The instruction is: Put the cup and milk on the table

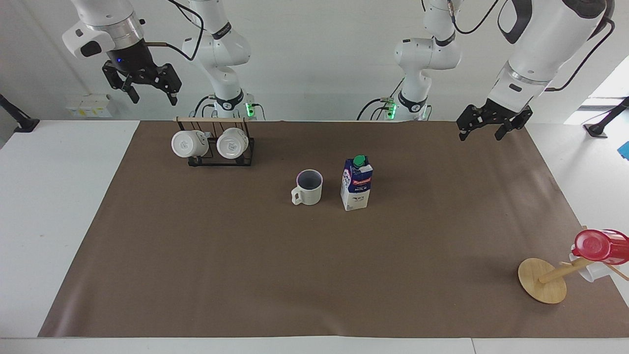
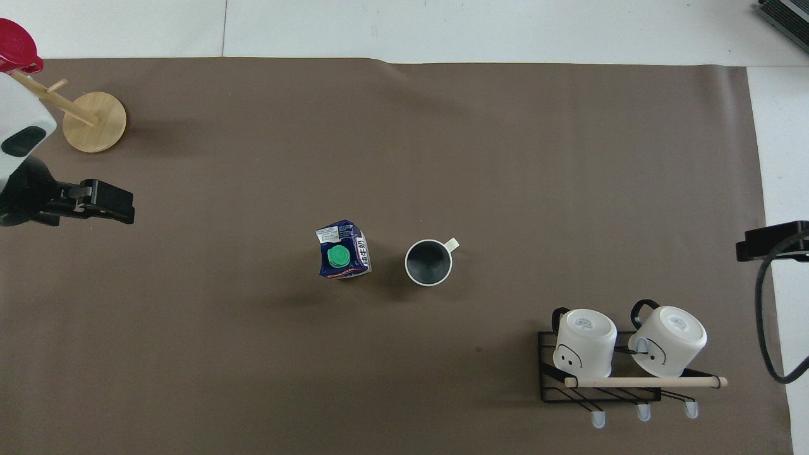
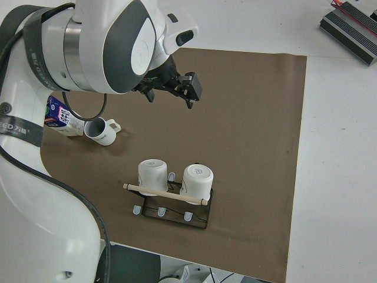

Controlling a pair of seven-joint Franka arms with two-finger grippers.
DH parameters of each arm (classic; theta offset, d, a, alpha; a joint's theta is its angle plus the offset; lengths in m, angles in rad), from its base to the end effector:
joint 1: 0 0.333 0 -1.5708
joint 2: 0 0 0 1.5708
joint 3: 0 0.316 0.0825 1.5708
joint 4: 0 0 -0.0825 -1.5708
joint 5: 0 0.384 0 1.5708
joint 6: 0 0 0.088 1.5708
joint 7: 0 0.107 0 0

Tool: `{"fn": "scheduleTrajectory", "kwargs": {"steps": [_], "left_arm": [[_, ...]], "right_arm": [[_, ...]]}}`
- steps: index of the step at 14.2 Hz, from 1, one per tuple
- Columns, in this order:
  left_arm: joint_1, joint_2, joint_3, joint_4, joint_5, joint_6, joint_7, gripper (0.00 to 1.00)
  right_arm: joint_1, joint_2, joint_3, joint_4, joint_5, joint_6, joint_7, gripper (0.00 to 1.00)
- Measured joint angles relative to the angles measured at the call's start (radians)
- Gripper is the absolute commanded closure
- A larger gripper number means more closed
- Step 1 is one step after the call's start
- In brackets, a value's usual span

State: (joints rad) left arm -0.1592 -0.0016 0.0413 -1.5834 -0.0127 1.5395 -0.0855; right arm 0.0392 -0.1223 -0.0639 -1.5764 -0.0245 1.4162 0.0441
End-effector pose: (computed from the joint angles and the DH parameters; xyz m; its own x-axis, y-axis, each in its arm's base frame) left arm 0.5463 -0.0661 0.6168 0.9985 -0.0327 -0.0432 -0.0323 -0.9994 0.0091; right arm 0.4988 -0.0177 0.6730 0.9967 -0.0717 -0.0374 -0.0711 -0.9973 0.0182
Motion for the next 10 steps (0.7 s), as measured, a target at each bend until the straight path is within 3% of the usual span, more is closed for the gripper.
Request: {"fn": "scheduleTrajectory", "kwargs": {"steps": [10], "left_arm": [[0.024,-0.004,-0.002,0.000,0.000,-0.002,0.011,0.00]], "right_arm": [[-0.002,-0.002,0.000,-0.003,0.000,0.000,-0.002,0.00]]}}
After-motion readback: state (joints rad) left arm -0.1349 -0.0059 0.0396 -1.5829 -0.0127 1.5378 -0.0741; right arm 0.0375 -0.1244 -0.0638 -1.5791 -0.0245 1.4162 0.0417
